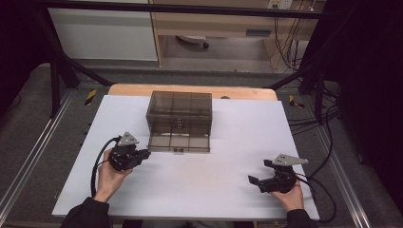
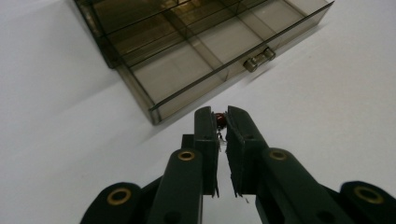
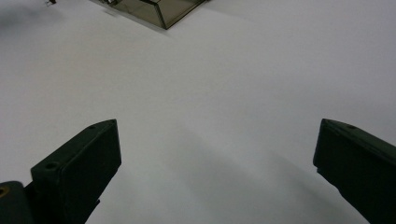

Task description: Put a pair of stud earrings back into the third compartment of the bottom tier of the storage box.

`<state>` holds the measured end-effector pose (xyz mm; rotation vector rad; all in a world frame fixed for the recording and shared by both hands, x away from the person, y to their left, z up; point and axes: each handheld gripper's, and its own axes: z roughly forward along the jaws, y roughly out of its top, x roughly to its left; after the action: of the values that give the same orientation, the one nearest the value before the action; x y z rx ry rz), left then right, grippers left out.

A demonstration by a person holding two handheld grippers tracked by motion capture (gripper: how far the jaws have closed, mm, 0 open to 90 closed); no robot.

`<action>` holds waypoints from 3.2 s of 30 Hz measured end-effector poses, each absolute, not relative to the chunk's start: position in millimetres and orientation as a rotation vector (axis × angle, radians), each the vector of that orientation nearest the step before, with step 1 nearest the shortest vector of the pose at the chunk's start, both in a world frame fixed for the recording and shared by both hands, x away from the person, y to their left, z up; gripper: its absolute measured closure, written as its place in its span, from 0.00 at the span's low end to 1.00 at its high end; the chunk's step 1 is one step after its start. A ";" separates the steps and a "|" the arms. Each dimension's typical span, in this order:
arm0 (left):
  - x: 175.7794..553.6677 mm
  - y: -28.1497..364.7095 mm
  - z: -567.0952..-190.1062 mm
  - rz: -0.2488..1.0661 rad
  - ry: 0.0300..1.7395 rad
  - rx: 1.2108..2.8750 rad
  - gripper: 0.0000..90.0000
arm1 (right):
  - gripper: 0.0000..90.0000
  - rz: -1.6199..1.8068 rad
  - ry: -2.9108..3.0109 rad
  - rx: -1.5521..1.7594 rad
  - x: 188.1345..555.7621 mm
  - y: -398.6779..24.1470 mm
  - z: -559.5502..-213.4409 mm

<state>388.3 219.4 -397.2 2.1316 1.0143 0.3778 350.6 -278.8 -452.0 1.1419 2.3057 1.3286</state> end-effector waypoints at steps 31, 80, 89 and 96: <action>417.4 135.4 -389.6 0.336 0.924 2.182 0.92 | 0.02 1.325 2.312 1.145 350.7 -278.6 -452.2; 466.6 66.7 -418.9 0.324 0.962 2.218 0.87 | 0.02 1.325 2.310 1.142 350.6 -279.1 -451.6; 456.9 72.7 -406.3 0.330 0.935 2.191 0.63 | 0.02 1.328 2.309 1.146 350.4 -278.7 -451.8; 445.0 86.8 -397.5 0.348 0.911 2.182 0.42 | 0.02 1.328 2.309 1.148 350.4 -278.7 -451.7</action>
<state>445.0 86.8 -397.5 2.1824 0.9106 0.3483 350.4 -278.7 -451.7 1.1477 2.3089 1.3284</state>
